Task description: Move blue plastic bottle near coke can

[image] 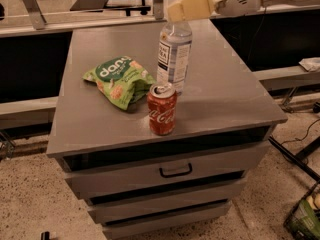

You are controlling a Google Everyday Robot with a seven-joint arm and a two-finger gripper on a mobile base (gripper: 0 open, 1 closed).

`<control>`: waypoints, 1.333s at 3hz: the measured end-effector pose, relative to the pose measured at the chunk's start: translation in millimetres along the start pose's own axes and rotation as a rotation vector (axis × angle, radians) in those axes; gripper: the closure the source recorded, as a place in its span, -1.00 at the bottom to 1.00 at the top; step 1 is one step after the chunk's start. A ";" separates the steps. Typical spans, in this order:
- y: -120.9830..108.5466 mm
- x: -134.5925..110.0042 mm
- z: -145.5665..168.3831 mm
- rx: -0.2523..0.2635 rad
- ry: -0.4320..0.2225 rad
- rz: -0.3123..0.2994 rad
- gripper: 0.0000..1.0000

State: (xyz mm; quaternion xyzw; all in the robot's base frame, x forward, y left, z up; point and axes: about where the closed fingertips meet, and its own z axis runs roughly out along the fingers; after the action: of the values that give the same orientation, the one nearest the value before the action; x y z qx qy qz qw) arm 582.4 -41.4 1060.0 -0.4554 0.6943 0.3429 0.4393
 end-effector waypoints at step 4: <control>9.7 20.7 4.0 -0.046 -0.017 -0.195 1.00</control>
Offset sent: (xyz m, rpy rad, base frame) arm -0.0045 -0.0046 -0.0097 -0.0209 -0.0704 0.0119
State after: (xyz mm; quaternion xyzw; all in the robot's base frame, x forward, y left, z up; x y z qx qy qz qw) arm 570.5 -41.4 1040.2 -0.5277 0.6351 0.3180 0.4659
